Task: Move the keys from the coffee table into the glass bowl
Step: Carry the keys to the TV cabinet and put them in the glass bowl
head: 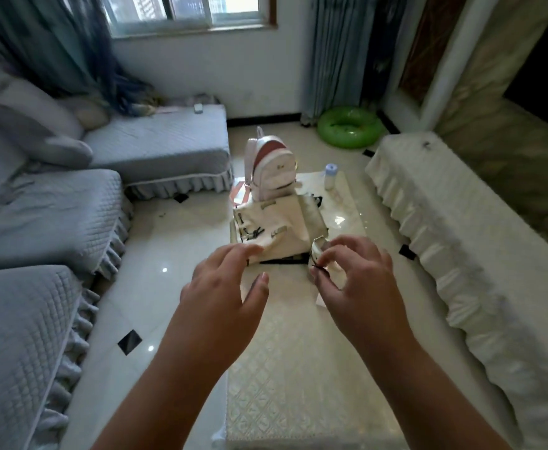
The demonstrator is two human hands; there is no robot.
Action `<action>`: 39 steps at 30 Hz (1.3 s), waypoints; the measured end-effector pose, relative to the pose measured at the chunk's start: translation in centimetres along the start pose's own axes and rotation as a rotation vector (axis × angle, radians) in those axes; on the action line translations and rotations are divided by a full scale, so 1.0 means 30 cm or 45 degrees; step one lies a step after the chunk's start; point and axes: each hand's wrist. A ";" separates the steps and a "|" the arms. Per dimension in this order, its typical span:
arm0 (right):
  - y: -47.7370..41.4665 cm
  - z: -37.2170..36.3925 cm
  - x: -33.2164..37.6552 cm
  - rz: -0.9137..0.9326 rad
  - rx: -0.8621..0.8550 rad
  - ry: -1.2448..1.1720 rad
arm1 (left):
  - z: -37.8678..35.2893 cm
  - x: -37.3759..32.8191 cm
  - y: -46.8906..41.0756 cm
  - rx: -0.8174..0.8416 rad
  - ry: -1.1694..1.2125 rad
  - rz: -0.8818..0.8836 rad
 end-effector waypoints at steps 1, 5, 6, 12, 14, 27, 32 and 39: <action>-0.003 0.040 0.005 0.008 -0.045 -0.021 | 0.014 -0.030 0.013 -0.008 -0.006 -0.007; -0.007 0.170 0.013 0.054 -0.199 -0.094 | 0.032 -0.134 0.061 -0.053 -0.045 -0.022; -0.004 0.196 0.011 0.060 -0.215 -0.099 | 0.031 -0.158 0.071 -0.058 -0.054 -0.026; 0.056 0.323 -0.023 0.053 -0.194 -0.127 | 0.006 -0.273 0.131 -0.058 -0.046 -0.020; 0.086 0.357 -0.038 0.036 -0.181 -0.121 | -0.011 -0.297 0.150 -0.045 -0.040 -0.032; 0.256 0.479 -0.040 -0.169 -0.222 0.177 | -0.068 -0.324 0.128 0.174 0.023 -0.262; 0.351 0.495 -0.028 -0.318 -0.296 0.304 | -0.102 -0.324 0.122 0.261 0.068 -0.457; 0.571 0.511 -0.009 -0.597 -0.360 0.400 | -0.187 -0.357 0.170 0.495 0.105 -0.617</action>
Point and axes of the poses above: each hand's wrist, its own y-axis away from the middle knuckle, its own z-axis out of the back of the hand, x = y × z, and after that the axes turned 6 degrees about z, right-handed
